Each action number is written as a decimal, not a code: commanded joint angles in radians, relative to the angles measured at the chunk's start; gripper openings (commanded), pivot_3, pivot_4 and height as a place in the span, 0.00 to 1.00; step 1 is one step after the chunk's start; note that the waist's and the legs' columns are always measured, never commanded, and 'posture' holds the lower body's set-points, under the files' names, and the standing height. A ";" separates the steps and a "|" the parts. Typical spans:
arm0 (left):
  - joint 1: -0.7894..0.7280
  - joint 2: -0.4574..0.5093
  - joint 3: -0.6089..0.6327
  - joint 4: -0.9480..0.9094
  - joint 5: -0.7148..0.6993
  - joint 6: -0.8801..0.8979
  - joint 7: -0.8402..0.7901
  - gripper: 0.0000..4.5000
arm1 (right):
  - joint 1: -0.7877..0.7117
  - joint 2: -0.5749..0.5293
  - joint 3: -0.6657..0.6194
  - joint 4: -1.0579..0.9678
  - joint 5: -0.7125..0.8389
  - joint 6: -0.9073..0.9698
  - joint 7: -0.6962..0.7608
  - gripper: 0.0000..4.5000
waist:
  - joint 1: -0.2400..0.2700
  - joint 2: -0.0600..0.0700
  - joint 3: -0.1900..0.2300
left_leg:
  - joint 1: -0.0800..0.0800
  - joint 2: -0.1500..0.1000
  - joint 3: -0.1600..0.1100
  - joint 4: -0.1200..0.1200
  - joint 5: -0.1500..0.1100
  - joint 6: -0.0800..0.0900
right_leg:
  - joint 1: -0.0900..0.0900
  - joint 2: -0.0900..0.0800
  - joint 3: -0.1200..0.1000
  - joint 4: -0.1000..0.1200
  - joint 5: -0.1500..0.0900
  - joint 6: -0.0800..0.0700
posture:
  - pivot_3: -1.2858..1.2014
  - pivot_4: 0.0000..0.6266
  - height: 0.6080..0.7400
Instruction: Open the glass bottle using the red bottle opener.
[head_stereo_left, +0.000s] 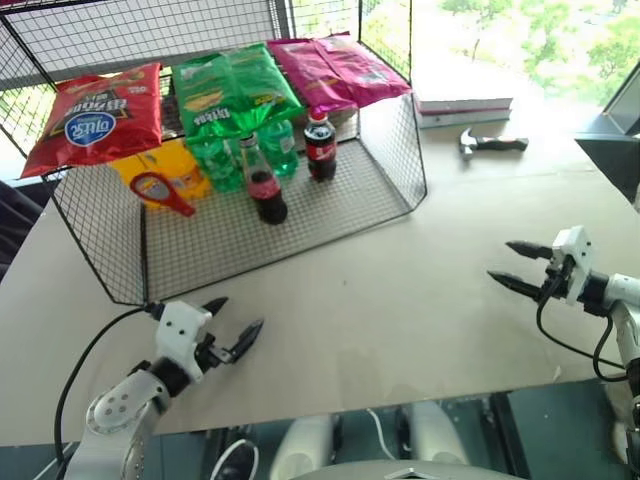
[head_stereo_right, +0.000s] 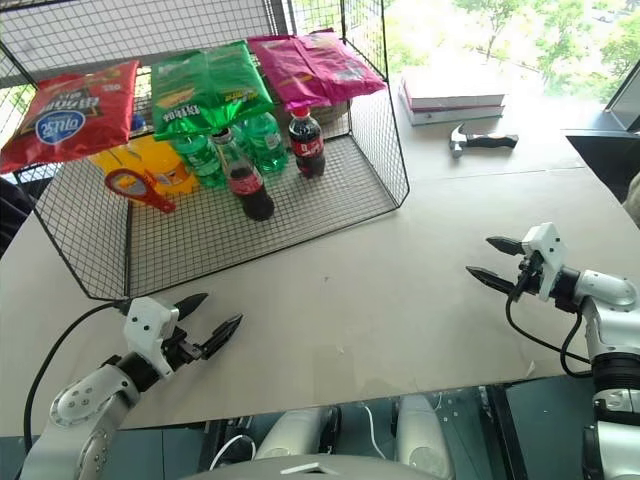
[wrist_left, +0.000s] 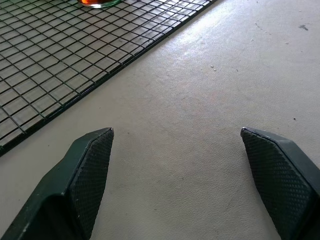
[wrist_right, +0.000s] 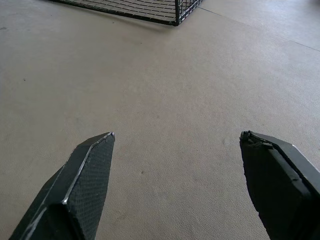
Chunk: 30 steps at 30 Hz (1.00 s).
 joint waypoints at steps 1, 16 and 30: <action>-0.003 0.007 0.020 -0.020 -0.005 -0.010 -0.004 0.94 | -0.002 0.000 -0.014 -0.028 0.014 0.004 -0.001 0.89 | 0.000 0.000 0.000 | 0.000 0.000 0.000 0.000 0.000 0.000 | 0.000 0.000 0.000 0.000 0.000 0.000 | 0.52 0.24 1.00; -0.034 -0.001 0.005 0.043 0.004 -0.026 -0.026 0.94 | 0.043 0.007 -0.027 -0.108 0.016 0.024 -0.048 0.89 | 0.000 0.000 0.000 | 0.000 0.000 0.000 0.000 0.000 0.000 | 0.000 0.001 0.000 0.000 0.000 0.000 | 0.52 0.24 1.00; -0.087 -0.063 0.031 0.044 -0.001 -0.077 0.040 0.94 | 0.037 0.062 0.015 -0.242 0.046 0.071 -0.070 0.89 | 0.000 0.000 0.000 | 0.000 0.000 0.000 0.000 0.000 0.000 | 0.000 0.000 0.000 0.000 0.000 0.000 | 0.52 0.24 1.00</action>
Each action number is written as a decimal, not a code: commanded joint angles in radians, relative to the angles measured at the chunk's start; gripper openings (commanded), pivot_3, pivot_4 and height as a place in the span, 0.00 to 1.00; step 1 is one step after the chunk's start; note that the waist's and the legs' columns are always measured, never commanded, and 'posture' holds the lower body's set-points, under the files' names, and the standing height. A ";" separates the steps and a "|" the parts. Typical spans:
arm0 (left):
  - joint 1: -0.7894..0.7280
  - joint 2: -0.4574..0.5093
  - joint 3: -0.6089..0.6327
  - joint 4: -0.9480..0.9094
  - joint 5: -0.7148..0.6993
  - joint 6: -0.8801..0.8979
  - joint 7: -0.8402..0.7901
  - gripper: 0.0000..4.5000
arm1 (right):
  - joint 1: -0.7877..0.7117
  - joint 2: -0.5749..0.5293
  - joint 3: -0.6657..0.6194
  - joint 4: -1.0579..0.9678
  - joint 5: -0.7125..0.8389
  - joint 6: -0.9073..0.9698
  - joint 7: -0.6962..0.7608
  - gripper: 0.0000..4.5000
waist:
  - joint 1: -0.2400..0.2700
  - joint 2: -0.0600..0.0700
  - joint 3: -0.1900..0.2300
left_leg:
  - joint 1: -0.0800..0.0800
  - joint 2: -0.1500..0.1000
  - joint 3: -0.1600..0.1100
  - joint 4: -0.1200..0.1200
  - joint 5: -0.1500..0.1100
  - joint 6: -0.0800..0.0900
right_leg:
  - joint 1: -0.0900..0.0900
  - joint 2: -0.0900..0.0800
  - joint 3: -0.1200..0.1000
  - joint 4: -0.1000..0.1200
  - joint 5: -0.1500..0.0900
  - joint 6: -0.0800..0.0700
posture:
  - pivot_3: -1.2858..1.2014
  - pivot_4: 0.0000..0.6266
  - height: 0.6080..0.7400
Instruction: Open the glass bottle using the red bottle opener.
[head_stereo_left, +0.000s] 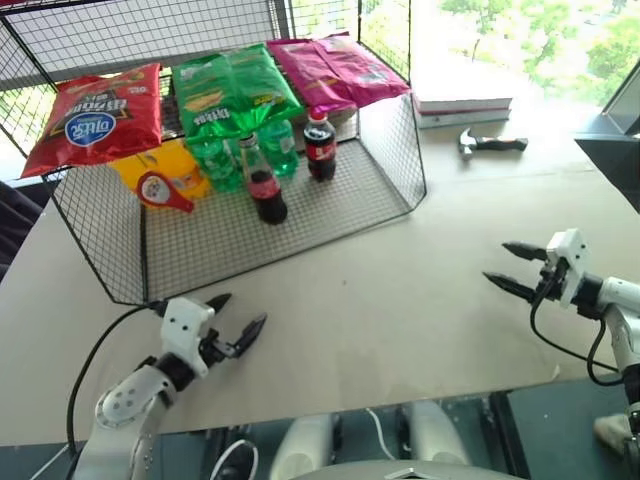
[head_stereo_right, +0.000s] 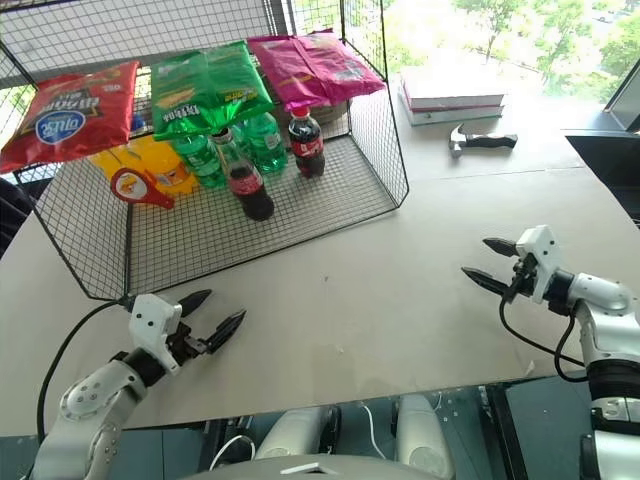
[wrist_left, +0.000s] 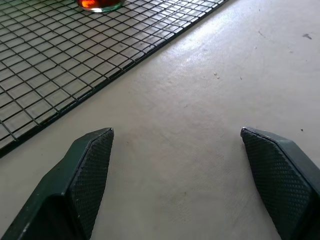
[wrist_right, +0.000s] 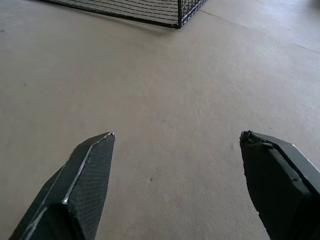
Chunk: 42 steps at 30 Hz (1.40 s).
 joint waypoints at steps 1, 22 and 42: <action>-0.044 -0.024 0.042 -0.007 0.003 -0.050 0.051 0.94 | 0.007 0.041 0.025 -0.181 0.052 0.052 -0.014 0.89 | -0.001 0.000 0.000 | 0.000 0.000 0.000 0.000 0.000 0.000 | 0.000 0.000 0.000 0.000 0.000 0.000 | 0.52 0.24 1.00; -0.439 -0.046 0.191 0.173 0.130 -0.108 0.427 0.94 | -0.040 0.222 0.156 -0.849 0.244 0.431 -0.295 0.89 | 0.016 -0.004 0.000 | -0.005 -0.002 -0.004 0.000 0.002 -0.004 | -0.004 0.001 -0.004 0.000 0.000 0.000 | 0.52 0.24 1.00; -0.612 0.008 0.159 0.354 0.130 -0.183 0.370 0.65 | 0.006 0.212 0.165 -0.863 0.206 0.405 -0.325 0.90 | 0.021 -0.006 0.000 | -0.005 -0.002 -0.005 0.000 0.003 -0.006 | -0.005 0.001 -0.005 0.001 0.000 0.000 | 0.52 0.24 1.00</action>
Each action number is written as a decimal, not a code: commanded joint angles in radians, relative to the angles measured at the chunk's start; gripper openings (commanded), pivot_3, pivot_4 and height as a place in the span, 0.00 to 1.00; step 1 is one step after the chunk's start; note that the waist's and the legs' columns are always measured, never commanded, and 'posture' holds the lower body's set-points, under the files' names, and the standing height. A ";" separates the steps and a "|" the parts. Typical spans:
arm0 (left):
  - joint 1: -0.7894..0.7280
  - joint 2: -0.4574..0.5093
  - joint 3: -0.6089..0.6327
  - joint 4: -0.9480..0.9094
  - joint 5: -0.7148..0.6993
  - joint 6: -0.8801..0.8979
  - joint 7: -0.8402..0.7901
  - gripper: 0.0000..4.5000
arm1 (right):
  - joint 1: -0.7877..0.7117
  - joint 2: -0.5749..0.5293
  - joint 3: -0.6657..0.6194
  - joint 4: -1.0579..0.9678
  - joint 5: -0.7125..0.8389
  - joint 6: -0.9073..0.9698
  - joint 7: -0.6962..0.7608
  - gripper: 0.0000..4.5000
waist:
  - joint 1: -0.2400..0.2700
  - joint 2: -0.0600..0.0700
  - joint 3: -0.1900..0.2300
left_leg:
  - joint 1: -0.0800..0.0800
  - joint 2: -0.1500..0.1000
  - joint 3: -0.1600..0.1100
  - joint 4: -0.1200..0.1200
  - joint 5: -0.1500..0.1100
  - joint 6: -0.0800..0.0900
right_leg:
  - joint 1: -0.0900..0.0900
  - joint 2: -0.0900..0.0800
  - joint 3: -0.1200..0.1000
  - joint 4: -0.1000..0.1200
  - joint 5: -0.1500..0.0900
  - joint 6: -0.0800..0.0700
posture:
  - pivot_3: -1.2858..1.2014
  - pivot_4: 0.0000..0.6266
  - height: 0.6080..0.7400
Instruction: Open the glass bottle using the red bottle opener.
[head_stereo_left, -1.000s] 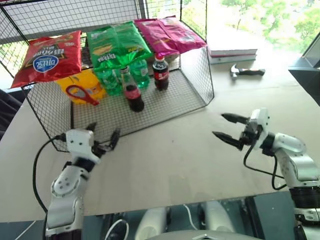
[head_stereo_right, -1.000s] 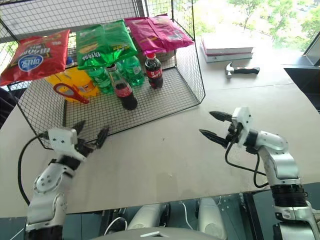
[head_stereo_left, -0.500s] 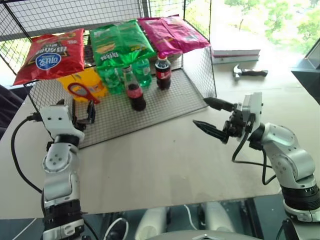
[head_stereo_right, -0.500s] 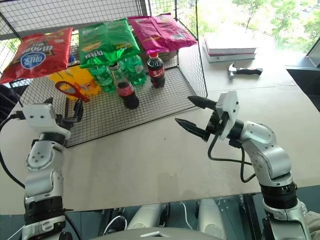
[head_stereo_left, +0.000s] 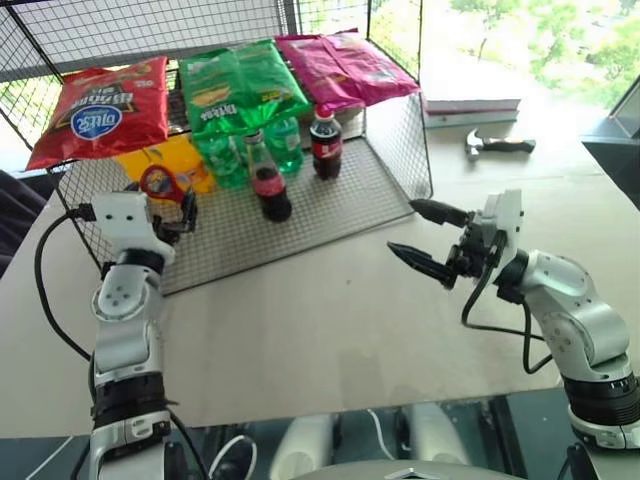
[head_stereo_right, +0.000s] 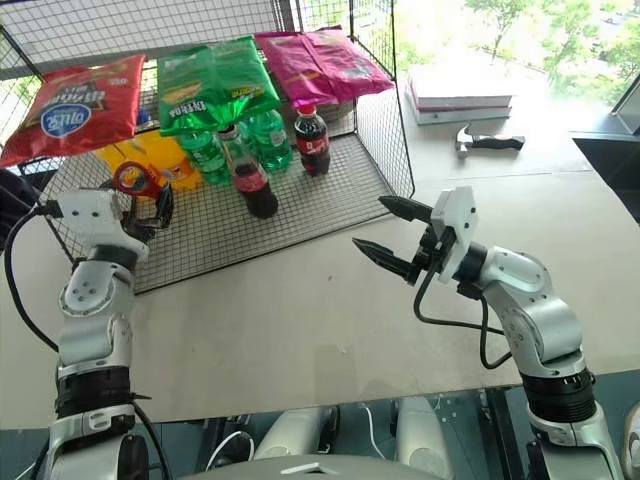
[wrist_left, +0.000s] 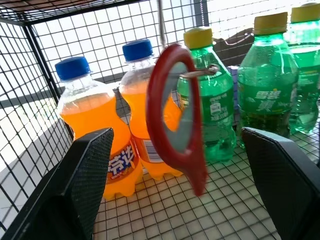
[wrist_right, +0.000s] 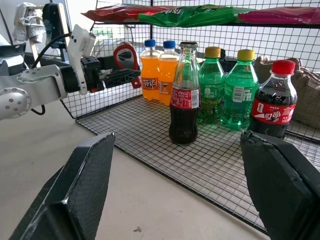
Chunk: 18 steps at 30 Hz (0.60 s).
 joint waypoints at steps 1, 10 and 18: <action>-0.017 0.014 0.011 -0.001 -0.012 -0.042 -0.013 0.53 | 0.005 -0.009 -0.007 -0.048 -0.001 -0.027 -0.002 0.90 | 0.000 0.000 0.000 | 0.000 0.000 0.000 0.000 0.000 0.000 | 0.000 0.000 0.000 0.000 0.000 0.000 | 0.52 0.24 1.00; 0.029 -0.016 0.017 -0.031 -0.030 -0.038 -0.007 0.01 | -0.001 -0.024 -0.008 -0.034 -0.001 -0.033 0.013 0.90 | 0.000 0.000 0.000 | 0.000 0.000 0.000 0.000 0.000 0.000 | 0.000 0.000 0.000 0.000 0.000 0.000 | 0.52 0.24 1.00; 0.029 -0.089 0.084 -0.123 -0.263 0.053 -0.028 0.01 | -0.013 -0.020 0.001 -0.018 -0.006 -0.034 0.024 0.90 | -0.001 -0.001 0.000 | 0.000 0.000 0.000 0.000 0.000 0.000 | 0.000 0.000 0.000 0.001 0.000 0.000 | 0.52 0.24 1.00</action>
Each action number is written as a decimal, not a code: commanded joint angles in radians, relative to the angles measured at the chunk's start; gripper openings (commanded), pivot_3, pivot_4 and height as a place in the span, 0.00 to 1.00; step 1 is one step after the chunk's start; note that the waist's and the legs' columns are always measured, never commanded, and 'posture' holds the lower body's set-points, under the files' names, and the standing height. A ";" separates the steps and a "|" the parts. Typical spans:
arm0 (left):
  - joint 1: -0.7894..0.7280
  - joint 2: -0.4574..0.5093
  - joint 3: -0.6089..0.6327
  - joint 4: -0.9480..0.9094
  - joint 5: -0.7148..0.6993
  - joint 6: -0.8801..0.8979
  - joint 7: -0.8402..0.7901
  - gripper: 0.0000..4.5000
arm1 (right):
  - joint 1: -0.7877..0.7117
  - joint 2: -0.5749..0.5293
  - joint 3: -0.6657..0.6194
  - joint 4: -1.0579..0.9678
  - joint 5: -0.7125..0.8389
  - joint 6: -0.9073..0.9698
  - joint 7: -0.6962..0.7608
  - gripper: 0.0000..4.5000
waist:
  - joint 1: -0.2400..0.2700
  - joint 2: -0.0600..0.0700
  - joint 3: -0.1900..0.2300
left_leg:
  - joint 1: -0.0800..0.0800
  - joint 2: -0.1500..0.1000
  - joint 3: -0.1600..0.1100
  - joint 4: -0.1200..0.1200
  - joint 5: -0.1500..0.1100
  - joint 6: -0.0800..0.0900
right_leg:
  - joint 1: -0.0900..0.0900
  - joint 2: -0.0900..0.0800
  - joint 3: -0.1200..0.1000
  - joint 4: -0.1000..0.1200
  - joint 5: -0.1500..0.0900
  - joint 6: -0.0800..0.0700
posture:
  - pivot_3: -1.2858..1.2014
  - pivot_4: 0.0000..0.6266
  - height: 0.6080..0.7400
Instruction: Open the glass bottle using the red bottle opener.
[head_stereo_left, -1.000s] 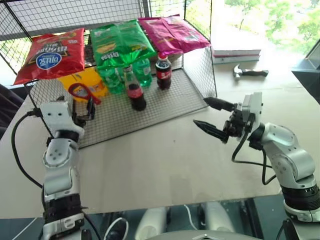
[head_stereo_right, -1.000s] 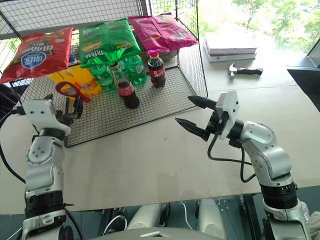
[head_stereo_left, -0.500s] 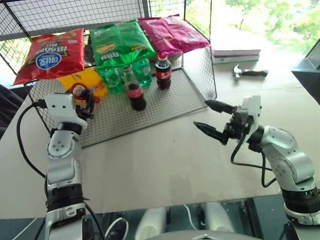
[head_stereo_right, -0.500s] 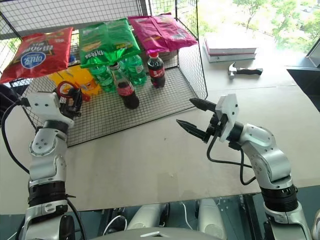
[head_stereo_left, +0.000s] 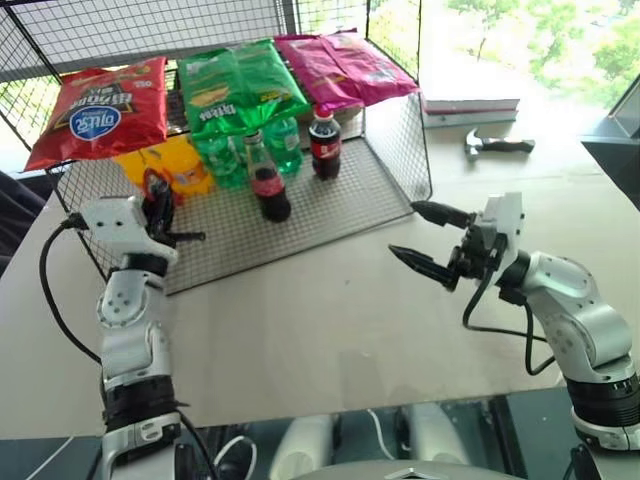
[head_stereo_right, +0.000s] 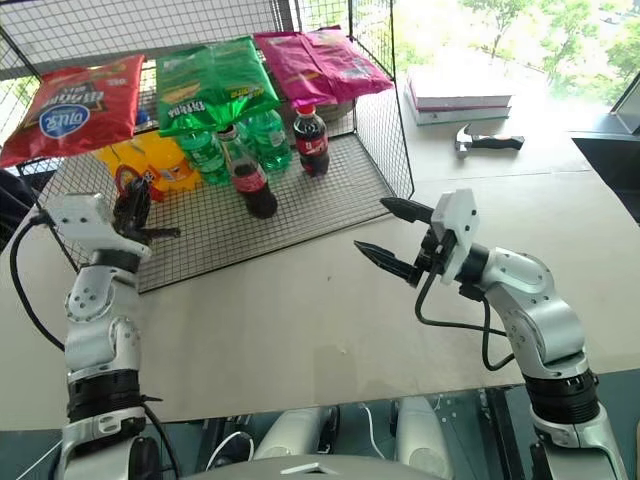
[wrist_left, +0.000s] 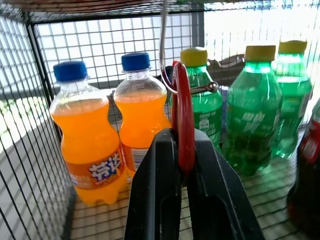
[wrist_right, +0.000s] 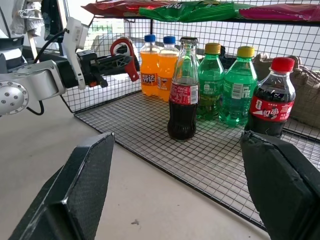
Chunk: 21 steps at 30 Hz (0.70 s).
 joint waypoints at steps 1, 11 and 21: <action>0.009 -0.023 0.048 -0.096 -0.155 0.062 -0.029 0.01 | -0.017 -0.003 -0.002 -0.018 0.004 -0.021 0.006 0.90 | 0.000 0.000 0.000 | 0.000 0.000 0.000 0.000 0.000 0.000 | 0.000 0.000 0.000 0.000 0.000 0.000 | 0.52 0.24 1.00; 0.011 -0.059 0.070 -0.168 -0.432 0.213 -0.110 0.01 | -0.022 -0.002 0.001 -0.011 -0.006 -0.023 0.005 0.90 | 0.000 -0.001 0.000 | 0.000 0.000 0.000 0.000 0.000 0.000 | 0.000 0.000 0.000 0.000 0.000 0.000 | 0.52 0.24 1.00; -0.006 -0.063 0.054 -0.166 -0.528 0.271 -0.153 0.01 | -0.024 0.006 0.004 -0.019 -0.019 -0.017 -0.027 0.90 | 0.000 -0.001 0.000 | 0.000 0.000 0.000 0.000 0.000 -0.001 | 0.000 0.001 0.000 0.000 0.000 0.000 | 0.52 0.24 1.00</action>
